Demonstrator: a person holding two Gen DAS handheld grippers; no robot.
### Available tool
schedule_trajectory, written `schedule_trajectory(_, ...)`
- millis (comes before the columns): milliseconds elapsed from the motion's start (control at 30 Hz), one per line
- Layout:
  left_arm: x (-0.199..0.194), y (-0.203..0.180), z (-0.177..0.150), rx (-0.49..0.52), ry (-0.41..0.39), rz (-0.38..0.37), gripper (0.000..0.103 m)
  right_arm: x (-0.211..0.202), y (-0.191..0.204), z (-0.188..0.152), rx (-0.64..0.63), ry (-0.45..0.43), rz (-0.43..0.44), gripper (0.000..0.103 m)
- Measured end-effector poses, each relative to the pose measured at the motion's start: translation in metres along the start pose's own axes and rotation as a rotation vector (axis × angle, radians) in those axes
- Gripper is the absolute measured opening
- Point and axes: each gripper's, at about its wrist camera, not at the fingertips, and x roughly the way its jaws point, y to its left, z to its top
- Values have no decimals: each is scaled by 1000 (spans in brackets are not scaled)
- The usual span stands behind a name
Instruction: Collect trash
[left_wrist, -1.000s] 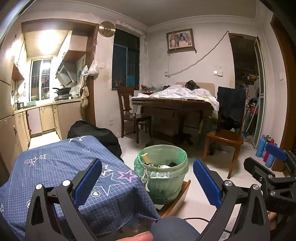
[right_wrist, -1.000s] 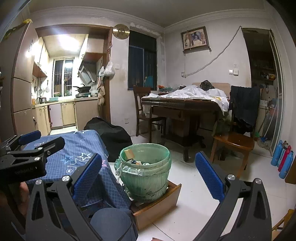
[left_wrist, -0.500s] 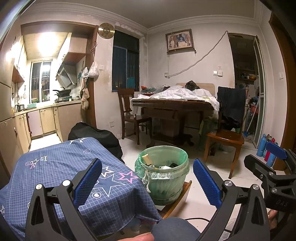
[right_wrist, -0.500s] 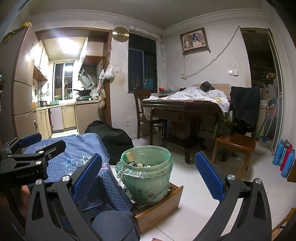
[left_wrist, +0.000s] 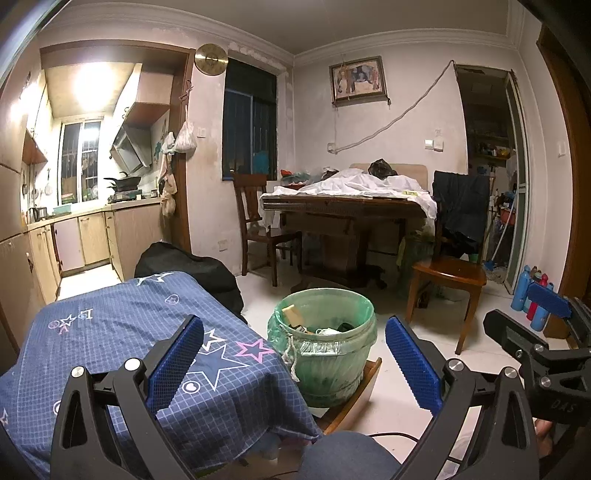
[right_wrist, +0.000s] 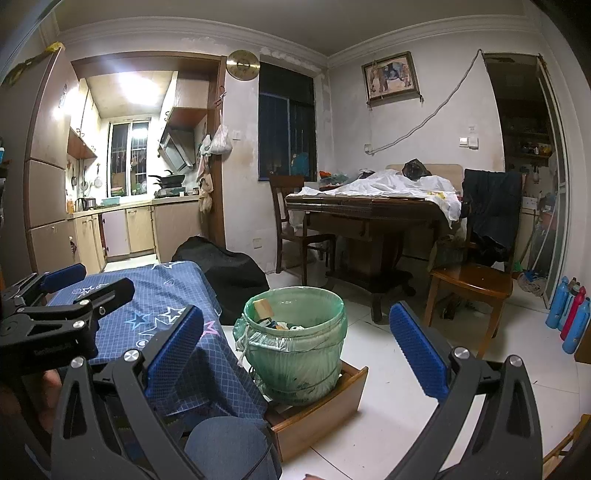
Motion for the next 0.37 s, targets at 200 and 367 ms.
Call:
schedule_trajectory(200, 10, -3, -9, 25, 49, -27, 98, 2, 1, -1, 2, 7, 2, 98)
schedule_trajectory(367, 12, -1, -13, 25, 52, -21, 98, 3, 1, -1, 3, 10, 2, 98)
